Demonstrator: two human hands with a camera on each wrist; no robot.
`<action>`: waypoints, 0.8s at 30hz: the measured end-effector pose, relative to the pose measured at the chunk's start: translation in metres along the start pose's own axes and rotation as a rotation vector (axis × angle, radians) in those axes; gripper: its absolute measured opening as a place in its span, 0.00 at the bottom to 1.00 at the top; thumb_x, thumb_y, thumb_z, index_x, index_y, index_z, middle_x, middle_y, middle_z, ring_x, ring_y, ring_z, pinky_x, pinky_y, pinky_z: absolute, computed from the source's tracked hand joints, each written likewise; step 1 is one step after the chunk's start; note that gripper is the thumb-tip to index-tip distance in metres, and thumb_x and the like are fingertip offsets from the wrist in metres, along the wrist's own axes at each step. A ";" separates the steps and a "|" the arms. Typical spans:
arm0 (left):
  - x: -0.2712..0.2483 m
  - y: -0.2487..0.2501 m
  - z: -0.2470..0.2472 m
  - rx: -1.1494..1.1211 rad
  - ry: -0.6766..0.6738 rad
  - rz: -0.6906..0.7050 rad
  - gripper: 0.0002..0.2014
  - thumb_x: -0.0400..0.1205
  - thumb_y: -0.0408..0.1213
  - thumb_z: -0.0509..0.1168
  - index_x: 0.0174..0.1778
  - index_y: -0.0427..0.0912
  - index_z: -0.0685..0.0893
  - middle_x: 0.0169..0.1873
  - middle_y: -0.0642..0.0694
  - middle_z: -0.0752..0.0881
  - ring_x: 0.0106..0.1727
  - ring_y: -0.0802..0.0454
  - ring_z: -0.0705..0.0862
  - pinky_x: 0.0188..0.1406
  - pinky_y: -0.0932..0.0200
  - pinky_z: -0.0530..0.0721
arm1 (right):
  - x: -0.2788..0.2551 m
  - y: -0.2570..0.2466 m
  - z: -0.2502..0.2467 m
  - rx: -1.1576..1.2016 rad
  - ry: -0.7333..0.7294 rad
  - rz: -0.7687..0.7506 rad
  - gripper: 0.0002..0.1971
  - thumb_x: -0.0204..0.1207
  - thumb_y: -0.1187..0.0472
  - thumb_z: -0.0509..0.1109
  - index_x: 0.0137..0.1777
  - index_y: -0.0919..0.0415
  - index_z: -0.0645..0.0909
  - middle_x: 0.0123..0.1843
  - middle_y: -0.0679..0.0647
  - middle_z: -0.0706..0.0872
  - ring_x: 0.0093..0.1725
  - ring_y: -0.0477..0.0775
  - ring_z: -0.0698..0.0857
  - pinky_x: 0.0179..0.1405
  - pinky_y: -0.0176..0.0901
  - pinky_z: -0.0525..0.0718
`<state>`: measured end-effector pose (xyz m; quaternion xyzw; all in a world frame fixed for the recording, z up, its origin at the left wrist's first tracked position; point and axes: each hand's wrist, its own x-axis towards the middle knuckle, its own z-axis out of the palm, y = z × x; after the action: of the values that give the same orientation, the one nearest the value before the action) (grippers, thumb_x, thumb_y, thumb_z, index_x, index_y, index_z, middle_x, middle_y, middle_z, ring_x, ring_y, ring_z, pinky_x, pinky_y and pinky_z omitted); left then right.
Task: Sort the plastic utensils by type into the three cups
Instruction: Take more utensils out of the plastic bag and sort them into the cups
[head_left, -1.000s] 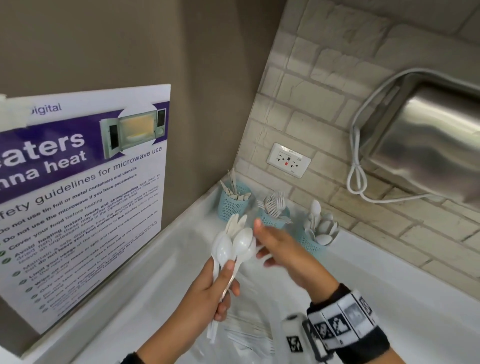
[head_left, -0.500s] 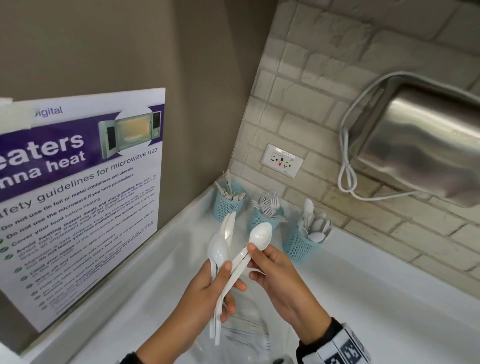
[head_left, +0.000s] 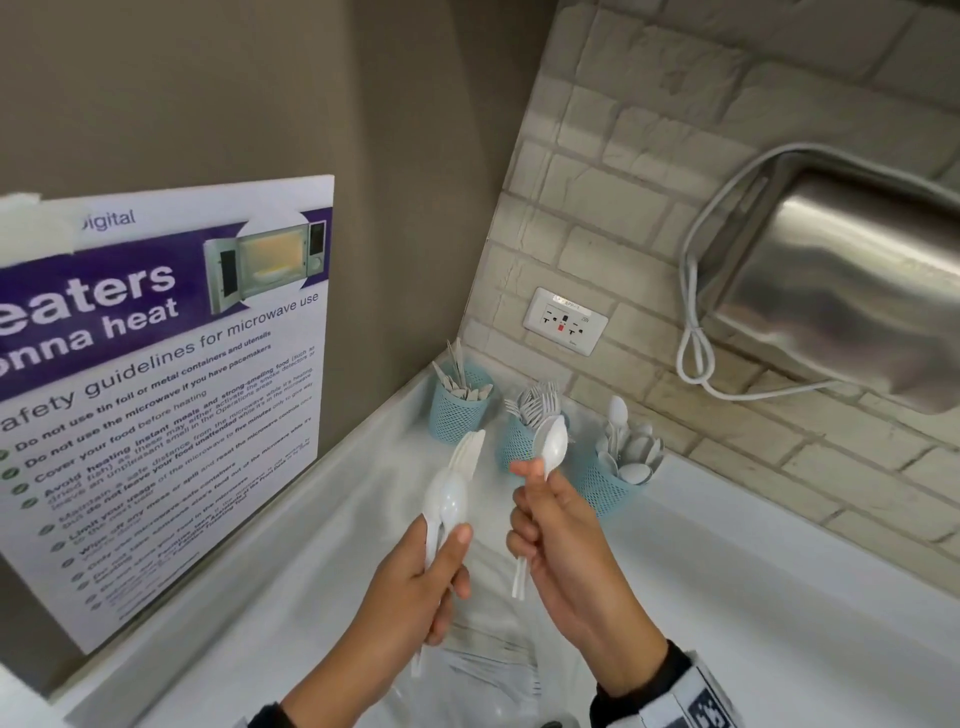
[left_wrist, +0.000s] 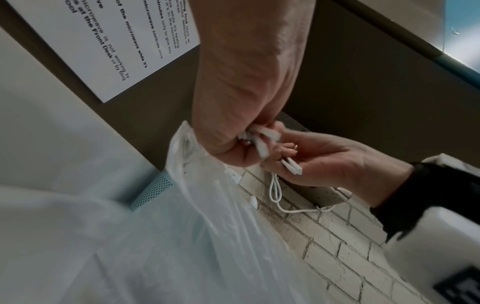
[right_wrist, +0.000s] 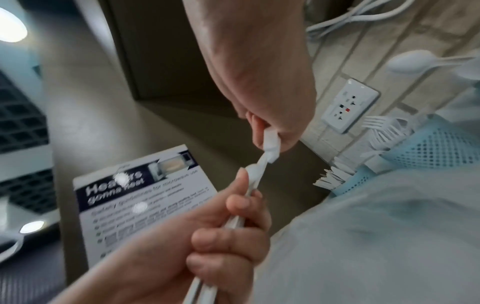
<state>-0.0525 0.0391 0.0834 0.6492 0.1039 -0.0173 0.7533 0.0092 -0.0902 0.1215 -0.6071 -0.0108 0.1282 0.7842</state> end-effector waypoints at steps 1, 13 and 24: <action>0.001 -0.002 0.000 0.026 0.006 0.025 0.12 0.82 0.50 0.62 0.50 0.45 0.76 0.26 0.47 0.77 0.21 0.56 0.70 0.20 0.62 0.68 | -0.004 0.003 0.002 -0.127 -0.037 -0.004 0.18 0.75 0.49 0.69 0.58 0.62 0.77 0.30 0.45 0.72 0.26 0.41 0.69 0.26 0.33 0.69; 0.004 -0.004 0.008 0.114 -0.064 0.158 0.09 0.82 0.50 0.54 0.55 0.58 0.74 0.32 0.61 0.83 0.31 0.69 0.79 0.35 0.66 0.74 | -0.012 0.023 0.009 -0.359 -0.037 -0.004 0.10 0.80 0.63 0.68 0.54 0.70 0.79 0.34 0.52 0.79 0.29 0.42 0.77 0.29 0.35 0.75; 0.003 -0.002 0.007 0.116 0.035 0.056 0.14 0.88 0.43 0.49 0.48 0.35 0.70 0.35 0.39 0.86 0.18 0.52 0.73 0.17 0.60 0.71 | -0.005 0.017 0.010 0.052 0.045 0.128 0.13 0.85 0.53 0.60 0.49 0.63 0.77 0.41 0.58 0.84 0.36 0.56 0.83 0.33 0.51 0.83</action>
<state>-0.0486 0.0326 0.0822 0.6948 0.0976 0.0092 0.7125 -0.0007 -0.0779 0.1087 -0.5888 0.0489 0.1645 0.7899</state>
